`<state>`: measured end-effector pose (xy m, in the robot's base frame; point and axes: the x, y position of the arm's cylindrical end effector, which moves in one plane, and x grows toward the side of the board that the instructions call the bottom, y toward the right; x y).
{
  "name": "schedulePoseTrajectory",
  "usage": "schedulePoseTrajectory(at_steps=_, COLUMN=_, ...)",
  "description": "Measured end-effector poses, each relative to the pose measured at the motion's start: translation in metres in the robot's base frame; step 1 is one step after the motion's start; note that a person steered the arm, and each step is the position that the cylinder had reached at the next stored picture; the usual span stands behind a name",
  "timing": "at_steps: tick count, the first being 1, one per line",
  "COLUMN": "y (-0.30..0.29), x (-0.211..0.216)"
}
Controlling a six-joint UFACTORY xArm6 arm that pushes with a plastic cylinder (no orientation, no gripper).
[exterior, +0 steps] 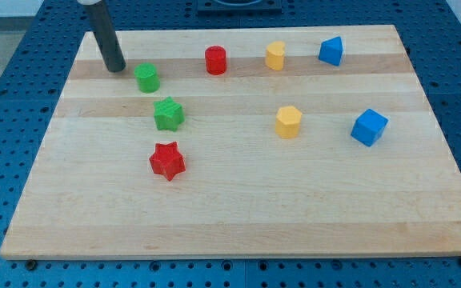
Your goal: Push the green circle above the green star
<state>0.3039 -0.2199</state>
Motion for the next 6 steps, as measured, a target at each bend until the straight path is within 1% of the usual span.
schedulePoseTrajectory(at_steps=1, y=0.000, x=0.013)
schedulePoseTrajectory(at_steps=2, y=0.003, x=0.013)
schedulePoseTrajectory(at_steps=3, y=0.026, x=0.028)
schedulePoseTrajectory(at_steps=4, y=0.029, x=0.033)
schedulePoseTrajectory(at_steps=5, y=0.036, x=0.033)
schedulePoseTrajectory(at_steps=6, y=0.060, x=0.031)
